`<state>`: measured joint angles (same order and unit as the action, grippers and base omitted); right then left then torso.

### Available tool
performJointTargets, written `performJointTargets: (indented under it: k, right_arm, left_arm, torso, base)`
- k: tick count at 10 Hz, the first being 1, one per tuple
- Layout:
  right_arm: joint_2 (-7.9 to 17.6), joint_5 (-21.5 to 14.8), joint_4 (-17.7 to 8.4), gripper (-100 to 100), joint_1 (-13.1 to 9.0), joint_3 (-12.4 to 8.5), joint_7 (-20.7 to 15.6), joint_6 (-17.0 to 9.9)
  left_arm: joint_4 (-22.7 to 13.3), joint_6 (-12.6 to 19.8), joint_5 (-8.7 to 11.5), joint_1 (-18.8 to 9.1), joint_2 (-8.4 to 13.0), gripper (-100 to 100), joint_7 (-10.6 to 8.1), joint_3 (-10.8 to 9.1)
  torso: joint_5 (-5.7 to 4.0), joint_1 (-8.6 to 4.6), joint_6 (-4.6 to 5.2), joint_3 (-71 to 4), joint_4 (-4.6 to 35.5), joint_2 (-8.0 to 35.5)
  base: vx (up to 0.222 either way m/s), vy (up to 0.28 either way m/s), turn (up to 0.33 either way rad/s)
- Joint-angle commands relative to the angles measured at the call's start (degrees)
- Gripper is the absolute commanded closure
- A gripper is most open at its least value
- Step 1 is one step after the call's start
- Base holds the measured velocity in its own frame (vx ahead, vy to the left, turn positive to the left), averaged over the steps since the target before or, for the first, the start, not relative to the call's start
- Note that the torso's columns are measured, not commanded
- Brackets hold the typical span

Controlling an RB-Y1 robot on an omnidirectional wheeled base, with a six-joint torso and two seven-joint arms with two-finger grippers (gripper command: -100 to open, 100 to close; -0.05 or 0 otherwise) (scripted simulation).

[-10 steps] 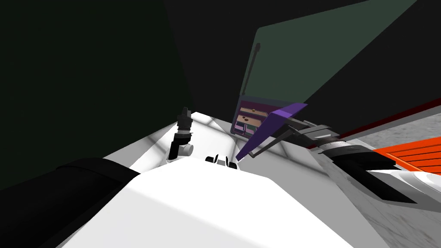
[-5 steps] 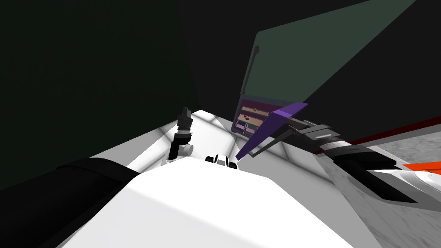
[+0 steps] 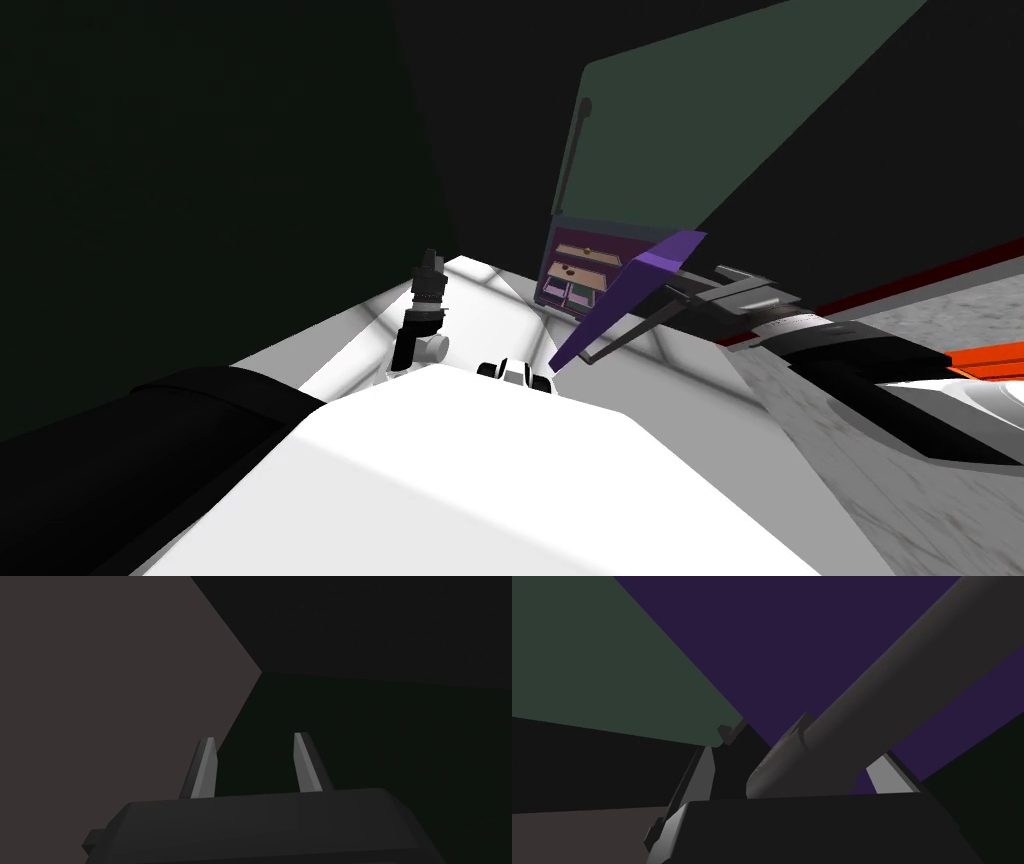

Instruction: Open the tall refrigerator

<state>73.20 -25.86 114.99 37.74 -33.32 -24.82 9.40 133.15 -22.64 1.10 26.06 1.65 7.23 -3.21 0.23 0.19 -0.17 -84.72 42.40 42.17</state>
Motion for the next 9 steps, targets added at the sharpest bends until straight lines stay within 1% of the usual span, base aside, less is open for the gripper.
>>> performJointTargets:
  k: [1, 2, 3, 4, 5, 6, 7, 9]
  right_arm:
    - [3.25, 1.32, -0.21, -100, 0.24, -2.11, 1.91, -0.43]
    - [3.25, 1.32, -0.21, -100, 0.24, -2.11, 1.91, -0.43]
    - [4.39, 1.77, -0.12, -100, 0.52, -2.78, 2.56, -0.58]
    - [4.39, 1.77, -0.12, -100, 0.52, -2.78, 2.56, -0.58]
    - [5.52, 2.21, -0.03, -100, 0.81, -3.44, 3.21, -0.73]
    - [4.73, 1.82, 0.3, -100, 2.25, -2.47, 2.79, 0.5]
    - [4.77, 1.81, 0.28, 0, 2.47, -2.38, 2.86, 0.6]
    - [4.73, 1.75, 0.16, 0, 2.7, -2.1, 2.8, 0.6]
  left_arm:
    - [0.0, 0.0, 0.0, 0.0, 0.0, 0, 0.0, 0.0]
    - [0.0, 0.0, 0.0, 0.0, 0.0, 0, 0.0, 0.0]
    - [-0.01, 0.0, 0.0, -0.01, 0.01, 0, 0.0, -0.01]
    - [-0.01, 0.0, 0.0, -0.01, 0.01, 0, 0.0, -0.01]
    - [-0.01, 0.0, 0.0, 0.0, 0.01, 0, 0.0, -0.01]
    - [-0.01, 0.0, 0.0, 0.0, 0.01, 0, 0.0, -0.01]
    - [-0.01, 0.0, 0.0, -0.01, 0.0, 0, 0.0, 0.0]
    - [0.0, 0.0, 0.0, -0.01, 0.0, 0, 0.0, 0.0]
  torso:
    - [0.07, -0.2, 0.12, 0.09, 0.24, 0.22]
    - [0.16, -0.26, 0.12, 0.11, 0.37, 0.3]
    - [0.25, -0.18, 0.08, 0.08, 0.43, 0.29]
    - [0.34, -0.06, 0.09, 0.04, 0.48, 0.27]
    - [0.4, 0.1, 0.07, 0.06, 0.5, 0.28]
    - [0.49, 0.2, 0.08, 0.05, 0.58, 0.31]
    - [0.28, 0.24, 0.09, 0.17, 0.35, 0.35]
    - [0.0, 0.08, 0.16, 0.3, 0.13, 0.4]
  base:
    - [0.004, 0.027, -0.086]
    - [0.004, 0.01, -0.028]
    - [-0.004, -0.002, -0.036]
    - [-0.002, -0.009, -0.023]
    - [0.004, -0.001, -0.044]
    - [0.001, -0.002, -0.017]
    - [0.0, 0.0, 0.0]
    - [0.0, 0.0, 0.0]
